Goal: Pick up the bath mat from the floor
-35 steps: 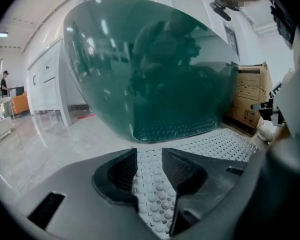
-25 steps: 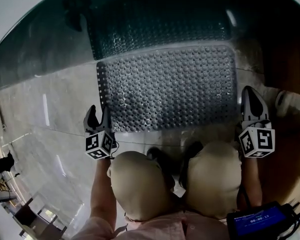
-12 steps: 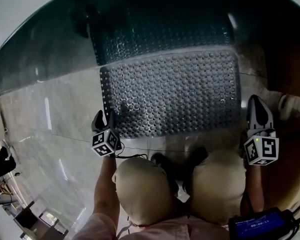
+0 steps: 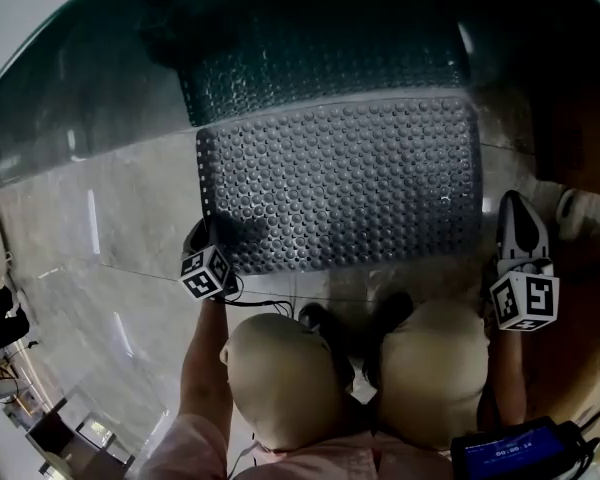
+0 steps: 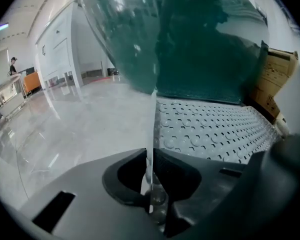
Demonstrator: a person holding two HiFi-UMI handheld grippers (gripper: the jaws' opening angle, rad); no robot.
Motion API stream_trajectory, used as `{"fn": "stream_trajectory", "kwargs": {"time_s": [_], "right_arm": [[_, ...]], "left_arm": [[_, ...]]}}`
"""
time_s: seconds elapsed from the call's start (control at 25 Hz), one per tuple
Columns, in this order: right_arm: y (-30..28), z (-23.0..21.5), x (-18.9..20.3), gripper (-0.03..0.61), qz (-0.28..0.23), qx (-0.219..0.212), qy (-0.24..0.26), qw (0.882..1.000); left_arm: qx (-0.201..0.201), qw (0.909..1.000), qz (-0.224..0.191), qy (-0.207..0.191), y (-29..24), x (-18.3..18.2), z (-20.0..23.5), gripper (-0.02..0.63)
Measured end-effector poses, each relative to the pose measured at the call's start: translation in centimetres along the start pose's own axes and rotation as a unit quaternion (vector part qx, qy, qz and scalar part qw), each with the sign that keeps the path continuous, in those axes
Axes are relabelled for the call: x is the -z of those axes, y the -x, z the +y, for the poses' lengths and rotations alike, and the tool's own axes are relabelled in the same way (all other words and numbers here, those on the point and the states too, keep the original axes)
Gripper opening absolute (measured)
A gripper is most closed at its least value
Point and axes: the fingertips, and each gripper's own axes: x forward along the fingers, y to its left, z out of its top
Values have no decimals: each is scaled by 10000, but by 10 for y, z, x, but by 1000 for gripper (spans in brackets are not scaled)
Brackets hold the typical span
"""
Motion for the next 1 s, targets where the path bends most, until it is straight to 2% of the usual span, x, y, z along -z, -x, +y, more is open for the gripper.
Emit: {"fn": "stream_trajectory", "kwargs": {"time_s": [0.16,0.4,0.64,0.68,0.76,1.0], "right_arm": [[0,-2,6,20,37,-43,36,10000],[-14,-6,29,20,65,-38,13,10000],[-20,-24,58,23,407,-35,-20,9992],[-21,-25,64,38,484,-46,-59,9988],[-24,-29,78,109,643,-56,-162,9978],[-42,-41,145,155,1207,-47,-658,9905]], "left_arm": [[10,9997,109,-233,-1,-1,-5,46],[-59,9999,101,-60,11,-5,4,37],[54,9999,104,12,7,-1,-10,37],[58,9999,109,2,8,-1,-11,37],[39,9999,118,-42,9,-2,-11,37],[-71,9998,159,-135,1,4,-4,37]]}}
